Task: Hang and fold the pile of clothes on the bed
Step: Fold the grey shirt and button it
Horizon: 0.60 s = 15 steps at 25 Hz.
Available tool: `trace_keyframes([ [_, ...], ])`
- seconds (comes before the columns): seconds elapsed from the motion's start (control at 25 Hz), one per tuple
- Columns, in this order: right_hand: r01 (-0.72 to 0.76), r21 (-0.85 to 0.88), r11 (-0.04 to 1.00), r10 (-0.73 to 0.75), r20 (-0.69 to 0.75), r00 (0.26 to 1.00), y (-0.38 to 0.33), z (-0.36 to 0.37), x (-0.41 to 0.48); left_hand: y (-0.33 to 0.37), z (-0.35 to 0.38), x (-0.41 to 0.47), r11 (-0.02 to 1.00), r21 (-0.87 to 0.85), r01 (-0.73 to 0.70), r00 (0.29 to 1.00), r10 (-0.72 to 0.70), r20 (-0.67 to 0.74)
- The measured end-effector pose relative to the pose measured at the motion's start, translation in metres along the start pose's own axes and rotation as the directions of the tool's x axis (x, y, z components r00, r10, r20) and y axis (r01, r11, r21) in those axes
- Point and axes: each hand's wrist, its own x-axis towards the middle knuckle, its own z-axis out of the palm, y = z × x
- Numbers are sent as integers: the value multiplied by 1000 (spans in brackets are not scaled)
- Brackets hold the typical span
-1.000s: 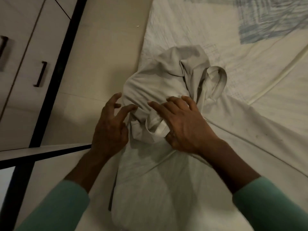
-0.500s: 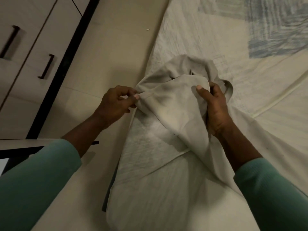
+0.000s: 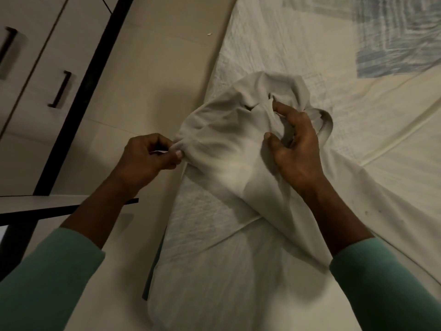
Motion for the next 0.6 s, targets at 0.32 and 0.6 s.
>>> trace_keyframes([
  [0.32, -51, -183, 982, -9, -314, 949, 3, 10, -46, 3, 22, -10, 966, -109, 234, 969, -241, -57],
  [0.6, -322, -147, 935, 279, -256, 925, 14, 15, -48, 22, 51, -14, 895, 427, -126, 828, 332, -451],
])
